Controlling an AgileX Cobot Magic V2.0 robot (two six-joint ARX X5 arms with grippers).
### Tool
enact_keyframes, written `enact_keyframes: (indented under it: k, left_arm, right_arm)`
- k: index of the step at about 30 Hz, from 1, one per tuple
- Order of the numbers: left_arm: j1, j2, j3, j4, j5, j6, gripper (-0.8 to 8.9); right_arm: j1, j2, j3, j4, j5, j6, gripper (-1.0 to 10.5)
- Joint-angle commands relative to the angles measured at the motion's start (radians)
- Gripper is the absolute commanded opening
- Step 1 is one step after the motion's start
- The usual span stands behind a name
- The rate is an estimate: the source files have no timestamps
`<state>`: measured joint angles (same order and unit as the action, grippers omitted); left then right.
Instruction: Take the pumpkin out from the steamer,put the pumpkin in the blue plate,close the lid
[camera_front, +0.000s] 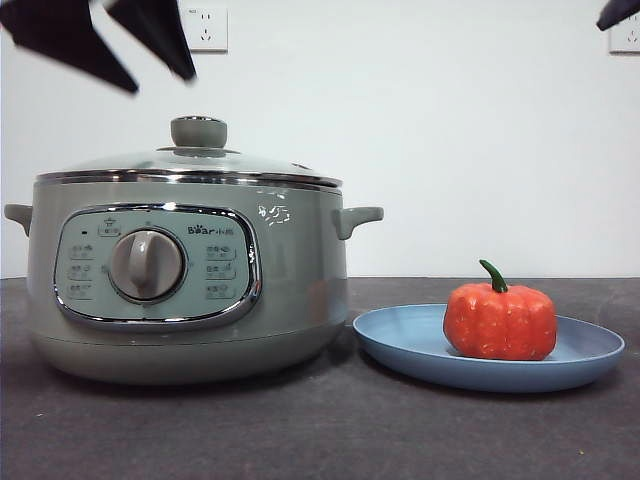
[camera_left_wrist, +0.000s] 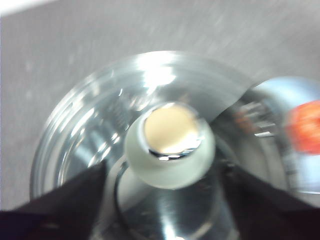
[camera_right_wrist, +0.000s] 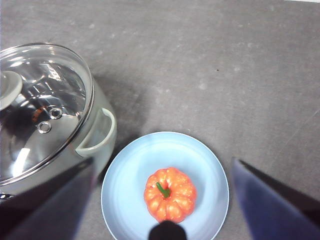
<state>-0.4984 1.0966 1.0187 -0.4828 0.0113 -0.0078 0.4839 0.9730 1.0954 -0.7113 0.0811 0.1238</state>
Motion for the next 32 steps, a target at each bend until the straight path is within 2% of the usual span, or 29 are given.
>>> enact_keyframes:
  k: [1,4,7,9,12,17,24,32]
  left_arm:
    - [0.000,-0.065,0.001,-0.043,0.017,0.008,-0.08]
    - [0.000,-0.135,0.001,-0.090,0.010,0.009,-0.08]
    - [0.000,-0.248,-0.035,-0.109,-0.013,0.020,-0.08]
    - [0.000,-0.329,-0.090,-0.109,-0.057,0.020,-0.08]
    - [0.000,-0.479,-0.236,-0.069,-0.116,0.019,-0.08]
    - [0.000,-0.629,-0.360,-0.080,-0.116,0.004,-0.08]
    - [0.000,-0.631,-0.359,-0.216,-0.108,-0.023,-0.03]
    - [0.000,-0.626,-0.359,-0.233,-0.113,-0.023,-0.03]
  right_arm:
    - [0.002,-0.007,-0.009,0.001,0.003,-0.017,0.0]
    - [0.004,-0.043,-0.032,0.031,0.004,-0.044,-0.2]
    - [0.010,-0.169,-0.158,0.180,0.007,-0.049,-0.2]
    - [0.010,-0.269,-0.267,0.276,0.048,-0.066,-0.2]
    - [0.010,-0.401,-0.409,0.369,0.056,-0.077,-0.2]
    - [0.009,-0.438,-0.439,0.359,0.056,-0.063,-0.2]
    - [0.008,-0.436,-0.439,0.344,0.055,-0.062,-0.2]
    - [0.008,-0.436,-0.439,0.304,0.056,-0.062,-0.2]
